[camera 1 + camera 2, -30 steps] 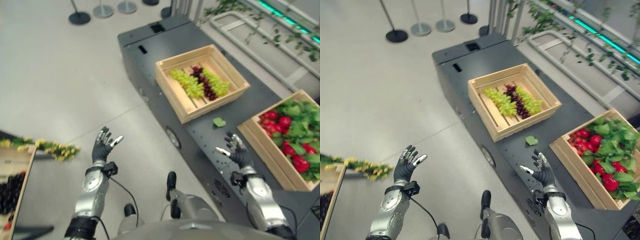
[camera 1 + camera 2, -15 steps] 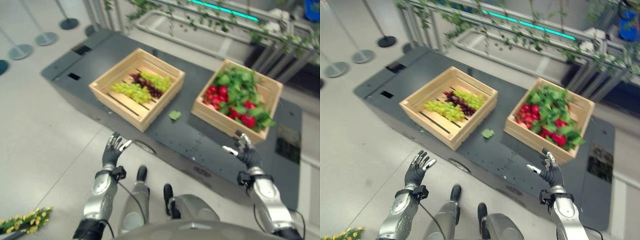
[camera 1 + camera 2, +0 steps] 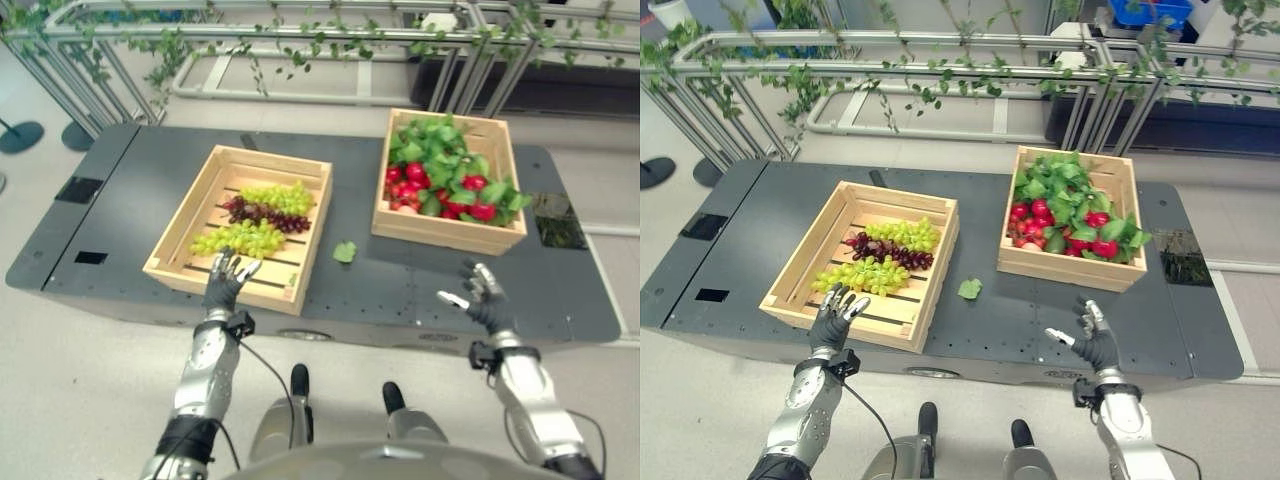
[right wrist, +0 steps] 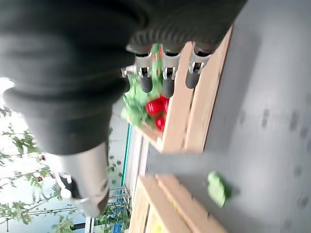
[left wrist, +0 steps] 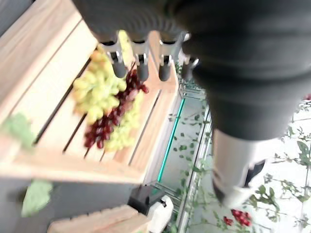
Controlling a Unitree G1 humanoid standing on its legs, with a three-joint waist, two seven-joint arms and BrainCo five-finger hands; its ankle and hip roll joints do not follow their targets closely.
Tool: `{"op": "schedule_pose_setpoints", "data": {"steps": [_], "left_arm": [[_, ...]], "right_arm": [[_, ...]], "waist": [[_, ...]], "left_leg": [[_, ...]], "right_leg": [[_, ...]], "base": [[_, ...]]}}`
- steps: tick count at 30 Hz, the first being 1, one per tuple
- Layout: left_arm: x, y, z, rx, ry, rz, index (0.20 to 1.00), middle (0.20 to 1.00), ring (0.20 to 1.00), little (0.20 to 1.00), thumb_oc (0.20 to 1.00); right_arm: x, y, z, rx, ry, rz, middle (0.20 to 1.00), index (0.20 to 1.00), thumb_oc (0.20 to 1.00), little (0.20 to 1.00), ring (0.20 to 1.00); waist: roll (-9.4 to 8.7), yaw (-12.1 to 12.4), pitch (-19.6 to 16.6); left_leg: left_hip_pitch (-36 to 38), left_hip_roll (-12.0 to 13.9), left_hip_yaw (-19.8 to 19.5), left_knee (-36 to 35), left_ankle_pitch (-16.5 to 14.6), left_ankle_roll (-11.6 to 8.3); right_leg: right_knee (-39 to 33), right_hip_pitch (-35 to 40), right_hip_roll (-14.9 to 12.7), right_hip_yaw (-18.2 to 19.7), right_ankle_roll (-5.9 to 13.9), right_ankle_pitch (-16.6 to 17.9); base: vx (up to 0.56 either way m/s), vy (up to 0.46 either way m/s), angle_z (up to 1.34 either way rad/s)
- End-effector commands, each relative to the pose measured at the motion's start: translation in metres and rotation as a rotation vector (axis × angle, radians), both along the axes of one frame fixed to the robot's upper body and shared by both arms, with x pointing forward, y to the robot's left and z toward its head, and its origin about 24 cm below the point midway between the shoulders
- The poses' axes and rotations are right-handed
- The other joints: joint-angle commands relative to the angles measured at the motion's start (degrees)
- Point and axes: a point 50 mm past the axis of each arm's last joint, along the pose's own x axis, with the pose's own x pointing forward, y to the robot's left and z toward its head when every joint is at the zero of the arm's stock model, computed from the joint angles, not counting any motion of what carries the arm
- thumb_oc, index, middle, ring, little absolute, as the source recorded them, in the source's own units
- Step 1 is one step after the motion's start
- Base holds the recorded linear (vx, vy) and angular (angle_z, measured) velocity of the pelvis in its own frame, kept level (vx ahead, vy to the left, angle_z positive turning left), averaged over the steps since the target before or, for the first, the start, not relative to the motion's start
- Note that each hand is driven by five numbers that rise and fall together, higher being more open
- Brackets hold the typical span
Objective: Pick up the fruits from the basket on one side to the basket on the other side
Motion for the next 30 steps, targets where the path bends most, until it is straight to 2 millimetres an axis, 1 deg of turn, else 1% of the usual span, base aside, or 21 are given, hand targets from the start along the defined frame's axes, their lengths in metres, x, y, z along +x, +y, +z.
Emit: {"op": "schedule_pose_setpoints", "data": {"steps": [1, 2, 3, 4, 5, 6, 7, 8, 9, 12, 16, 18, 19, 20, 21, 23, 24, 25, 27, 28, 30], "left_arm": [[-0.003, 0.007, 0.023, 0.071, -0.114, 0.002, 1.000, 1.000, 1.000, 1.000, 1.000], [-0.002, 0.002, 0.019, 0.074, -0.096, -0.020, 1.000, 1.000, 1.000, 1.000, 1.000], [-0.001, 0.002, 0.019, 0.073, -0.096, -0.020, 1.000, 1.000, 1.000, 1.000, 1.000], [0.000, -0.001, 0.020, 0.075, -0.098, -0.039, 1.000, 1.000, 1.000, 1.000, 1.000], [0.000, -0.001, 0.020, 0.075, -0.098, -0.039, 1.000, 1.000, 1.000, 1.000, 1.000], [0.000, 0.001, 0.022, 0.080, -0.108, -0.024, 1.000, 1.000, 1.000, 1.000, 1.000], [0.000, 0.000, 0.021, 0.084, -0.100, -0.032, 1.000, 1.000, 1.000, 1.000, 1.000], [-0.001, -0.002, 0.020, 0.088, -0.093, -0.043, 1.000, 1.000, 1.000, 1.000, 1.000], [0.000, -0.003, 0.018, 0.094, -0.085, -0.051, 1.000, 1.000, 1.000, 1.000, 1.000], [-0.005, -0.005, 0.017, 0.055, -0.093, -0.029, 1.000, 1.000, 1.000, 1.000, 1.000], [-0.005, -0.003, 0.018, 0.051, -0.096, -0.026, 1.000, 1.000, 1.000, 1.000, 1.000], [-0.006, -0.004, 0.018, 0.047, -0.097, -0.028, 1.000, 1.000, 1.000, 1.000, 1.000], [-0.005, -0.005, 0.018, 0.042, -0.099, -0.029, 1.000, 1.000, 1.000, 1.000, 1.000], [-0.006, -0.006, 0.014, 0.029, -0.085, -0.027, 1.000, 1.000, 1.000, 1.000, 1.000], [-0.007, -0.006, 0.012, 0.023, -0.075, -0.028, 1.000, 1.000, 1.000, 1.000, 1.000], [-0.010, -0.005, 0.008, 0.011, -0.058, -0.021, 1.000, 1.000, 1.000, 1.000, 1.000], [-0.010, -0.005, 0.008, 0.011, -0.057, -0.021, 1.000, 1.000, 1.000, 1.000, 1.000], [-0.012, -0.004, 0.005, 0.014, -0.042, -0.017, 1.000, 1.000, 1.000, 1.000, 1.000], [-0.012, -0.005, 0.004, 0.012, -0.038, -0.020, 1.000, 1.000, 1.000, 1.000, 1.000], [-0.013, -0.003, -0.002, 0.011, -0.016, -0.013, 1.000, 1.000, 1.000, 1.000, 1.000], [-0.014, -0.006, -0.004, -0.005, -0.007, -0.030, 1.000, 1.000, 1.000, 1.000, 1.000]], "right_arm": [[0.018, -0.008, 0.028, -0.032, -0.138, -0.005, 1.000, 1.000, 1.000, 1.000, 1.000], [0.016, -0.010, 0.026, -0.029, -0.132, -0.016, 1.000, 1.000, 1.000, 1.000, 1.000], [0.016, -0.011, 0.026, -0.029, -0.132, -0.016, 1.000, 1.000, 1.000, 1.000, 1.000], [0.013, -0.013, 0.026, -0.023, -0.129, -0.031, 1.000, 1.000, 1.000, 1.000, 1.000], [0.013, -0.013, 0.026, -0.023, -0.128, -0.032, 1.000, 1.000, 1.000, 1.000, 1.000], [0.011, -0.012, 0.025, -0.001, -0.131, -0.038, 1.000, 1.000, 1.000, 1.000, 1.000], [0.009, -0.011, 0.023, 0.008, -0.123, -0.036, 1.000, 1.000, 1.000, 1.000, 1.000], [0.007, -0.011, 0.020, 0.006, -0.108, -0.031, 1.000, 1.000, 1.000, 1.000, 1.000], [0.006, -0.012, 0.019, -0.006, -0.103, -0.034, 1.000, 1.000, 1.000, 1.000, 1.000], [0.006, -0.013, 0.022, -0.026, -0.108, -0.018, 1.000, 1.000, 1.000, 1.000, 1.000], [0.005, -0.014, 0.023, -0.019, -0.115, -0.020, 1.000, 1.000, 1.000, 1.000, 1.000], [0.006, -0.016, 0.025, -0.034, -0.119, -0.016, 1.000, 1.000, 1.000, 1.000, 1.000], [0.009, -0.018, 0.027, -0.067, -0.124, -0.003, 1.000, 1.000, 1.000, 1.000, 1.000], [0.010, -0.020, 0.027, -0.070, -0.118, -0.005, 1.000, 1.000, 1.000, 1.000, 1.000], [0.010, -0.021, 0.026, -0.069, -0.112, -0.005, 1.000, 1.000, 1.000, 1.000, 1.000], [0.007, -0.025, 0.023, -0.076, -0.094, -0.025, 1.000, 1.000, 1.000, 1.000, 1.000], [0.007, -0.025, 0.023, -0.077, -0.093, -0.025, 1.000, 1.000, 1.000, 1.000, 1.000], [0.006, -0.030, 0.023, -0.089, -0.090, -0.044, 1.000, 1.000, 1.000, 1.000, 1.000], [0.006, -0.032, 0.024, -0.096, -0.092, -0.045, 1.000, 1.000, 1.000, 1.000, 1.000], [0.005, -0.036, 0.027, -0.112, -0.101, -0.063, 1.000, 1.000, 1.000, 1.000, 1.000], [0.005, -0.030, 0.023, -0.095, -0.088, -0.051, 1.000, 1.000, 1.000, 1.000, 1.000]], "waist": [[1.05, -0.34, 0.27], [1.37, -2.07, 0.28], [1.46, -1.95, 0.19], [1.45, -3.44, 0.36], [1.45, -3.40, 0.39], [0.03, -2.72, 0.43], [-0.33, -2.82, -0.16], [-0.53, -3.34, -0.75], [-0.61, -3.77, -1.12], [-0.07, -2.68, -1.40], [-0.70, -2.42, -1.95], [-1.26, -2.35, -1.47], [-1.92, -1.20, -0.22], [-2.06, -0.82, 0.08], [-2.07, -1.16, -0.27], [-2.13, -1.39, -1.11], [-2.10, -1.43, -1.19], [-1.46, -1.46, -1.53], [-0.90, -1.60, -1.41], [0.12, -2.31, -1.43], [0.69, -2.49, -2.21]], "left_leg": [[4.08, 2.88, 0.22, -9.39, 0.11, -2.74], [4.66, 1.24, -0.62, -9.39, -0.30, -2.18], [4.53, 1.36, -0.53, -9.39, -0.24, -2.23], [5.56, -0.81, -1.11, -9.39, -0.64, -1.46], [5.60, -0.80, -1.08, -9.39, -0.65, -1.46], [6.35, -1.65, 0.61, -9.39, -1.38, -1.52], [6.31, -1.69, 0.99, -9.39, -1.43, -1.50], [6.78, -1.75, 1.35, -9.39, -2.14, -1.34], [7.33, -2.26, 0.88, -9.39, -3.06, -0.85], [8.46, -1.91, 3.15, -9.39, -3.73, -0.31], [7.84, -1.24, 4.19, -6.38, -4.07, -0.52], [6.05, -2.23, 2.42, -1.24, -6.18, -0.10], [2.83, -6.29, -4.96, 5.84, -8.57, -0.93], [2.63, -6.25, -8.10, 5.72, -8.87, -1.84], [2.46, -4.76, -9.18, 3.60, -7.74, -2.24], [1.05, 1.54, -9.78, -0.59, -4.33, -3.44], [1.43, 1.64, -9.82, -1.27, -4.10, -3.54], [1.51, 3.99, -10.13, -4.14, -2.11, -3.86], [2.22, 4.68, -9.72, -5.48, -0.81, -4.35], [3.85, 4.81, -5.58, -5.91, -1.53, -4.76], [5.01, 4.06, -6.08, -9.18, -0.22, -4.62]], "right_leg": [[7.15, -1.89, -4.46, -9.61, 4.69, 2.73], [6.52, -2.84, 1.73, -5.65, 3.94, -0.23], [6.47, -3.00, 1.87, -5.57, 3.88, -0.08], [4.14, -5.13, 8.20, -1.27, 1.96, -2.21], [4.14, -5.11, 8.21, -1.24, 1.96, -2.21], [-1.01, -3.35, 8.23, -7.65, -0.37, -1.86], [-2.23, -2.73, 8.69, -8.60, -1.01, -1.96], [-3.42, -1.91, 9.26, -7.39, -1.07, -2.13], [-5.40, -0.80, 11.35, -2.00, -1.68, -2.50], [-6.78, 0.02, 9.06, -2.31, -0.63, -0.46], [-11.05, 2.11, 9.62, -2.06, -1.54, 0.36], [-11.41, 2.59, 9.26, -1.73, -1.66, 0.58], [-11.15, 2.96, 9.00, 0.00, -2.32, 0.62], [-10.80, 3.36, 8.96, 1.05, -2.50, 0.24], [-10.95, 3.34, 8.43, 1.43, -2.19, 0.28], [-11.19, 3.64, 6.51, 2.07, -1.21, -0.18], [-11.19, 3.72, 6.57, 2.01, -1.29, -0.29], [-10.92, 3.80, 5.96, 1.65, -0.84, -1.28], [-10.91, 4.09, 6.03, 1.47, -0.83, -1.58], [-10.60, 4.75, 4.58, 0.12, -0.08, -2.34], [-11.06, 4.50, 3.91, 0.78, 0.47, -1.36]], "base": [[0.00, 0.331, -0.52], [0.03, 0.237, -0.50], [0.13, 0.314, -0.44], [0.08, 0.195, -0.31], [0.11, 0.308, -0.14], [0.03, 0.110, 0.19], [0.07, 0.114, 0.13], [0.10, 0.016, -0.21], [0.14, 0.055, -0.36], [0.08, 0.041, -0.41], [0.04, -0.037, -0.58], [-0.01, -0.007, -0.19], [-0.02, 0.051, -0.20], [0.00, 0.094, -0.24], [0.05, 0.131, -0.31], [0.07, 0.141, -0.33], [0.13, 0.179, -0.12], [0.11, 0.175, -0.12], [0.08, 0.216, -0.21], [0.03, 0.190, 0.07], [0.08, 0.345, 0.24]]}}
